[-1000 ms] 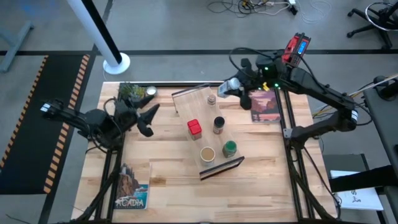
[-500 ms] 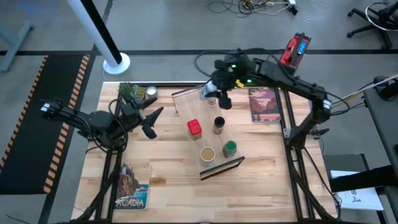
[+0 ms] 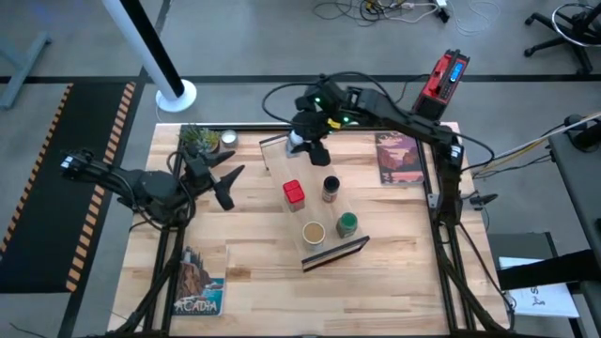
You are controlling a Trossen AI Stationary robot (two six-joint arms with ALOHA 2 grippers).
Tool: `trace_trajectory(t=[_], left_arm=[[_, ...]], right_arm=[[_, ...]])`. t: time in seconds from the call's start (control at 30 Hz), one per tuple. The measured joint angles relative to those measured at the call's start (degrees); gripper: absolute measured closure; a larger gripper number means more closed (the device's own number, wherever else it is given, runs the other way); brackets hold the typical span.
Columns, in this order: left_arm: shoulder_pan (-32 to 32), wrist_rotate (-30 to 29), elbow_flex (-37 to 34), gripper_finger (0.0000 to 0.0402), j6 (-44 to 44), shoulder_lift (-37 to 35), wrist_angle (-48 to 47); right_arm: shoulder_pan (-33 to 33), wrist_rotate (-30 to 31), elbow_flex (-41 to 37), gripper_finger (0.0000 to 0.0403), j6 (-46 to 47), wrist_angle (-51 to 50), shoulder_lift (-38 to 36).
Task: Shelf spices
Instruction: Put the white seasoning bottle on the shelf aligned with the other red seasoning can
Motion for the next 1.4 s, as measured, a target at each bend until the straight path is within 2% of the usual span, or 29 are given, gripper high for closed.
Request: trace_trajectory(t=[0.27,0.63,0.8,1.13,1.4], left_arm=[[0.09,-1.62,0.00,0.0198,-7.66,-1.04,-12.31],[0.09,1.52,-0.04,0.0198,-12.35,0.65,-14.91],[0.18,7.27,-0.09,0.0198,-18.77,2.21,-19.12],[0.15,11.21,-0.27,0.0198,-25.83,5.35,-20.73],[-1.22,10.71,-0.57,0.0198,-27.07,9.01,-18.31]], right_arm=[[0.45,-1.50,2.89,0.0226,-0.16,-2.16,2.89],[3.13,-0.77,3.31,0.0226,-2.38,-1.56,5.98],[2.35,-0.14,3.35,0.0226,-3.22,-1.85,6.07],[1.62,-0.94,3.20,0.0226,-3.89,-0.72,7.25],[0.72,-2.17,6.42,0.0226,-4.07,-1.16,11.68]])
